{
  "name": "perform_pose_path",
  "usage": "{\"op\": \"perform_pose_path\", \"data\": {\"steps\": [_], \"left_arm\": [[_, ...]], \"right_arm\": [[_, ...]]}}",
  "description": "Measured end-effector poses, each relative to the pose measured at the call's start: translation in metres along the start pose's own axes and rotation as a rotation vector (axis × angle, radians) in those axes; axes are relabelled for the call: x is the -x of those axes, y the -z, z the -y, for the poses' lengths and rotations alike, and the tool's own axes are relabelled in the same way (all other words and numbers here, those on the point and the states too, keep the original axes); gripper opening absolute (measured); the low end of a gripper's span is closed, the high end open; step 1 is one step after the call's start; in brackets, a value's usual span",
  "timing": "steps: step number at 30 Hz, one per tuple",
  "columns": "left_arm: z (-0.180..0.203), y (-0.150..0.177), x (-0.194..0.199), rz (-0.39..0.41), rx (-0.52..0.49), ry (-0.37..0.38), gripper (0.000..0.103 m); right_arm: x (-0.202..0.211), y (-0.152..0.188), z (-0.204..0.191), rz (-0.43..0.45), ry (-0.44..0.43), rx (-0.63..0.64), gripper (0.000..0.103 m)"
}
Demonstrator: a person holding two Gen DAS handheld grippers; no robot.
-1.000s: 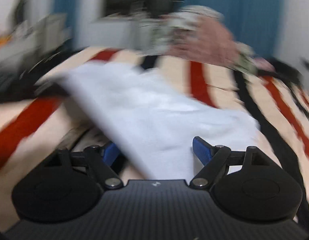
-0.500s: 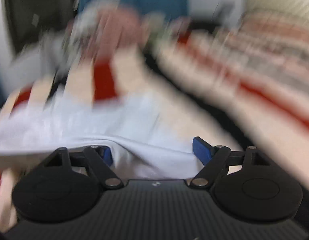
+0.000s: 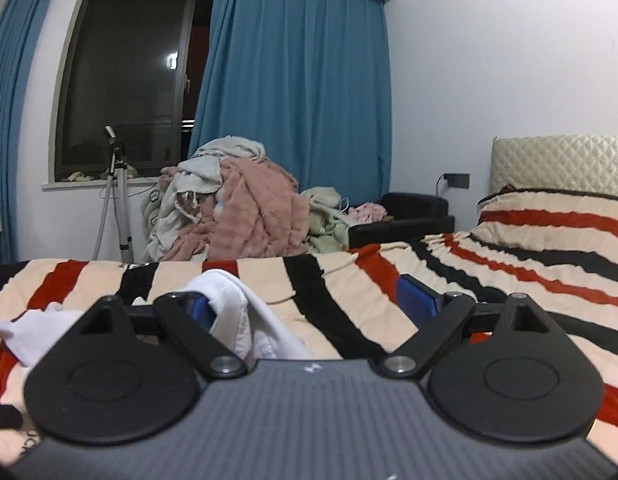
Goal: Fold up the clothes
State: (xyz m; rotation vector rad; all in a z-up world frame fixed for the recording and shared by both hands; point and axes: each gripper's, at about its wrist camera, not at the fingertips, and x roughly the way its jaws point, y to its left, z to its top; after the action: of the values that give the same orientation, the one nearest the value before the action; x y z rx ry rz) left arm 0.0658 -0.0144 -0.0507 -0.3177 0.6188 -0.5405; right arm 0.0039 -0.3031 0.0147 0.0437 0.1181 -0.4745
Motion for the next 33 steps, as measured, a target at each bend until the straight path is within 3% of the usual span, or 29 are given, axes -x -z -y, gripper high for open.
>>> {"op": "perform_pose_path", "data": {"steps": [3,8,11,14,18,22,25,30,33], "left_arm": [[0.009,0.005,-0.001,-0.014,-0.039,-0.008,0.084],[0.031,0.015,-0.02,-0.018,-0.16,0.005,0.086],[0.045,0.018,-0.036,0.031,-0.233,-0.038,0.087],[0.04,0.016,-0.046,0.09,-0.19,-0.105,0.087],[0.014,0.01,-0.042,0.142,-0.075,-0.257,0.086],[-0.008,-0.001,-0.027,0.17,0.044,-0.301,0.087],[-0.008,-0.003,-0.02,0.187,0.008,-0.319,0.087],[0.007,0.007,-0.023,0.158,-0.116,-0.433,0.094],[0.01,0.01,-0.016,0.202,-0.139,-0.478,0.094]], "right_arm": [[0.008,-0.001,-0.008,-0.01,-0.012,0.003,0.091],[0.014,-0.005,-0.012,-0.012,-0.037,-0.005,0.091],[0.015,-0.005,-0.014,-0.017,-0.047,-0.004,0.091],[0.015,-0.003,-0.014,-0.018,-0.045,0.01,0.091],[0.011,0.0,-0.01,-0.035,-0.018,0.0,0.091],[0.007,0.002,-0.009,-0.067,-0.018,-0.014,0.091],[0.004,0.006,-0.009,-0.078,0.006,0.005,0.091],[0.004,0.009,-0.004,-0.061,0.074,0.024,0.091],[0.012,0.009,-0.004,-0.014,0.07,0.043,0.091]]}}
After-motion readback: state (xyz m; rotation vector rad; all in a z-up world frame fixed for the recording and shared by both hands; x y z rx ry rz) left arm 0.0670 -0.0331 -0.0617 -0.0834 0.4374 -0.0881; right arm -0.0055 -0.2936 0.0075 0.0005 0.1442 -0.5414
